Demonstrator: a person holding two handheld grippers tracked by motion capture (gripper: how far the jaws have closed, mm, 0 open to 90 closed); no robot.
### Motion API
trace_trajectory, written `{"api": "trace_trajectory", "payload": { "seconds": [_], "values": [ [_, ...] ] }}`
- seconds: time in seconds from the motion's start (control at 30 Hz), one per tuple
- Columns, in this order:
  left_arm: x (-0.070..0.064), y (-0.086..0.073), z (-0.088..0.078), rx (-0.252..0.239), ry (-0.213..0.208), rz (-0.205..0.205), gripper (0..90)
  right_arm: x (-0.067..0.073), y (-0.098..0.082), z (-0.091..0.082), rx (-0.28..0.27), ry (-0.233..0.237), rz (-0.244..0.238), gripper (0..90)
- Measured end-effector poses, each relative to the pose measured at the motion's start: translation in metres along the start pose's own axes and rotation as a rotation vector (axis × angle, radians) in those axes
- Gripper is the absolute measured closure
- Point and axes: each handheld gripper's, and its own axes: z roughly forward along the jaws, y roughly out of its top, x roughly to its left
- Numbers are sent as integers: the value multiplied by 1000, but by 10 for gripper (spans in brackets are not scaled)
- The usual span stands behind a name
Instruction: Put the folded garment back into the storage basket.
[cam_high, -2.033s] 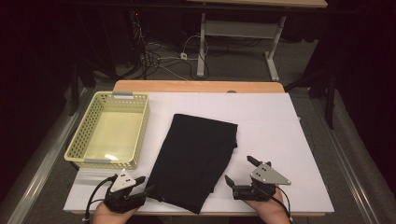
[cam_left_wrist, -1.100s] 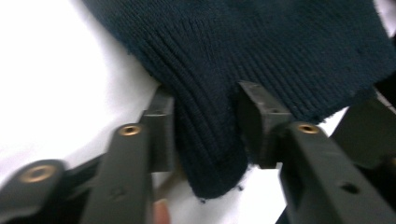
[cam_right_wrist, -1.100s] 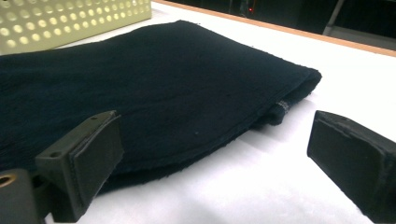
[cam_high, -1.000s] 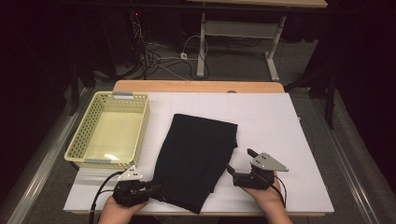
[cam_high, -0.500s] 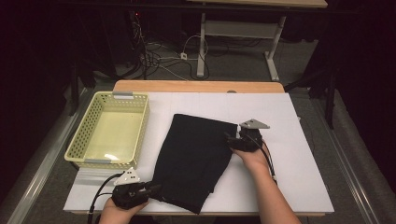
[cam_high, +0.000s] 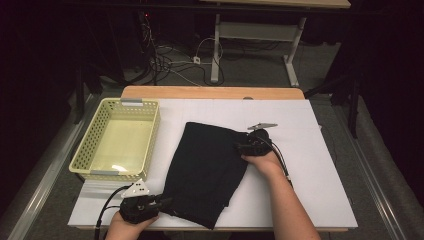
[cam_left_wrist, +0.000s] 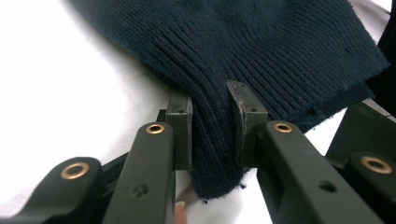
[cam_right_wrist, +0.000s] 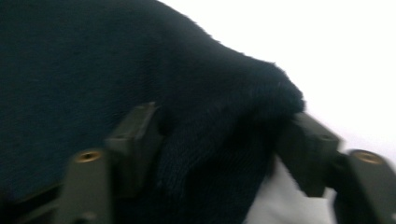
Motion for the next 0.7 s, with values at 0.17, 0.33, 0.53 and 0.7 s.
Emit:
{"api": "trace_trajectory", "payload": {
  "seconds": [0.17,0.33,0.53,0.7],
  "values": [
    [-1,1,0,8,8,-3,716,-1,-1,-1,-3,72,2,618],
    [-5,2,0,15,33,10,716,-3,-2,-1,-9,127,23,718],
    [-8,4,0,24,52,16,717,-2,-6,-2,-40,134,6,770],
    [-10,6,0,40,68,21,718,2,-8,-3,-59,103,-32,782]
  ]
}}
